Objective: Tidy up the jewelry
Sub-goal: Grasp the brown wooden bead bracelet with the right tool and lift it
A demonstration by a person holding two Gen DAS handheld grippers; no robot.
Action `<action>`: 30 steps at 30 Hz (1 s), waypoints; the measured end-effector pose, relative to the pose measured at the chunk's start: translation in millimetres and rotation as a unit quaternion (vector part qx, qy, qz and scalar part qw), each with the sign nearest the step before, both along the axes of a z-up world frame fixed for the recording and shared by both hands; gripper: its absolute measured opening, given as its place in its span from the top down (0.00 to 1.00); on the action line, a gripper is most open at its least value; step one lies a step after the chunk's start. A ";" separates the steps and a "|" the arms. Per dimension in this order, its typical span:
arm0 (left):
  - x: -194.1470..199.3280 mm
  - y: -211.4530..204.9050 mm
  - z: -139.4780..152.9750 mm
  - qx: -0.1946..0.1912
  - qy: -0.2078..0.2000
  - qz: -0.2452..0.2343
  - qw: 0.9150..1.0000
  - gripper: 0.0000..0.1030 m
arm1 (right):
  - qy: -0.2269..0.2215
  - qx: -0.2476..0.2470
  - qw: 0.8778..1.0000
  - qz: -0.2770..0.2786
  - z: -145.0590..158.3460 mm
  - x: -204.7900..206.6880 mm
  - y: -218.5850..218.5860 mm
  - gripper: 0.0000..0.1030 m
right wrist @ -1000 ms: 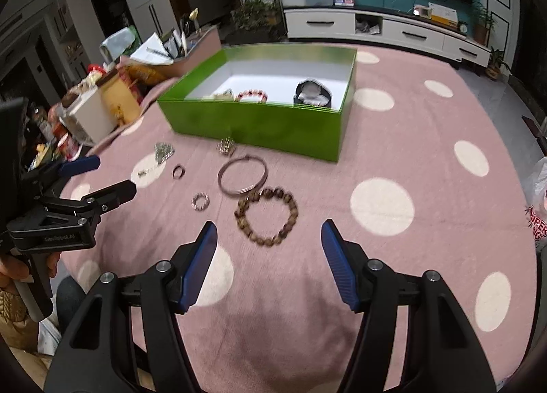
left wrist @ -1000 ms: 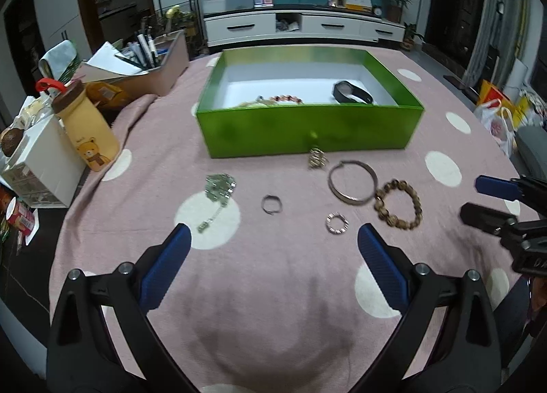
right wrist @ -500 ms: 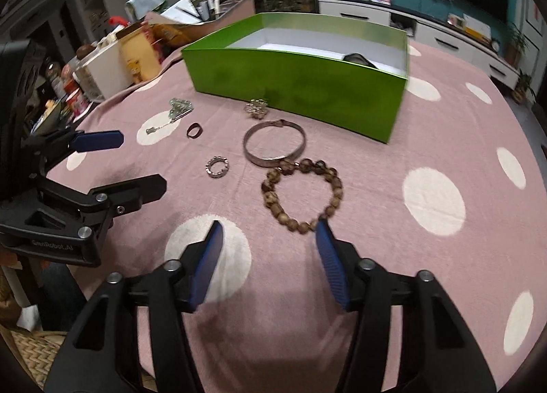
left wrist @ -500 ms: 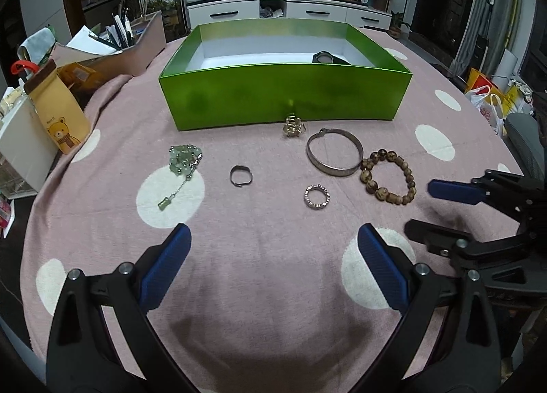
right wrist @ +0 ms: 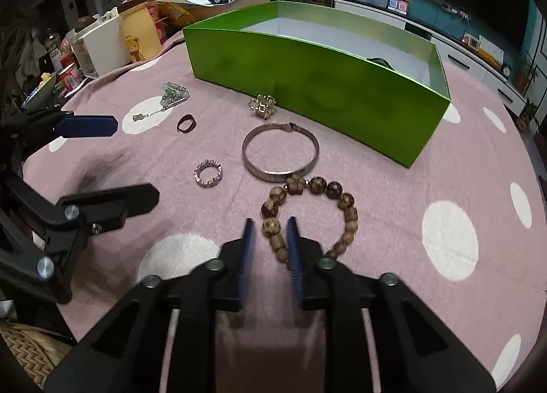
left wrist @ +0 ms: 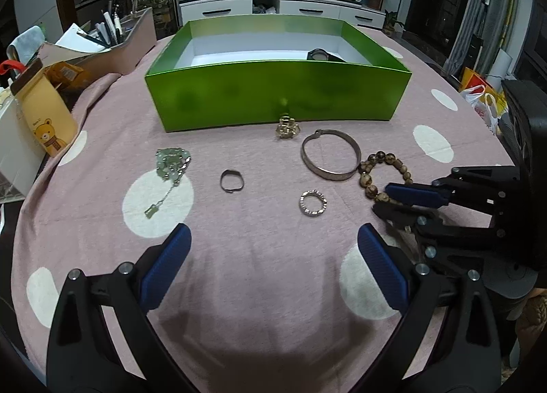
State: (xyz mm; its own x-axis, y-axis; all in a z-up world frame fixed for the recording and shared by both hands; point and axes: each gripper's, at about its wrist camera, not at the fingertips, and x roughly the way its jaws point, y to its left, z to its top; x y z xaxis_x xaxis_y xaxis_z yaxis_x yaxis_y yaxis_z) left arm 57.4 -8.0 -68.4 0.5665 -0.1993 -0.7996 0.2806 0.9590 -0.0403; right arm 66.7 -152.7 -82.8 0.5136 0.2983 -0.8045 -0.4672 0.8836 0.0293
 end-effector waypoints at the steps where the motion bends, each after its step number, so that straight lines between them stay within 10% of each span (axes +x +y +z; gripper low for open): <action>1: 0.9 -1.6 -0.6 0.000 0.000 -0.002 1.000 0.04 | -0.002 -0.001 1.000 -0.001 0.0 1.1 -0.3 0.89; 13: 11.9 -19.0 -8.3 0.003 0.008 -0.021 1.000 0.26 | -0.023 0.172 0.982 -0.080 43.2 -1.0 -73.4 0.90; 30: 21.9 -42.0 -22.0 0.026 0.012 -0.045 0.999 0.76 | -0.044 0.199 0.975 -0.091 55.7 -9.1 -89.1 0.90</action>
State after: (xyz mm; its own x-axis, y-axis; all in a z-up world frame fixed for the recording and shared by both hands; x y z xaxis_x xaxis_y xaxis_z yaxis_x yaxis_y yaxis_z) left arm 79.3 -50.0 -90.4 0.5281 -0.2070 -0.8235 0.3654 0.9308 0.0003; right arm 57.6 -241.8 -27.1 0.6490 0.4751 -0.5942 -0.3194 0.8790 0.3541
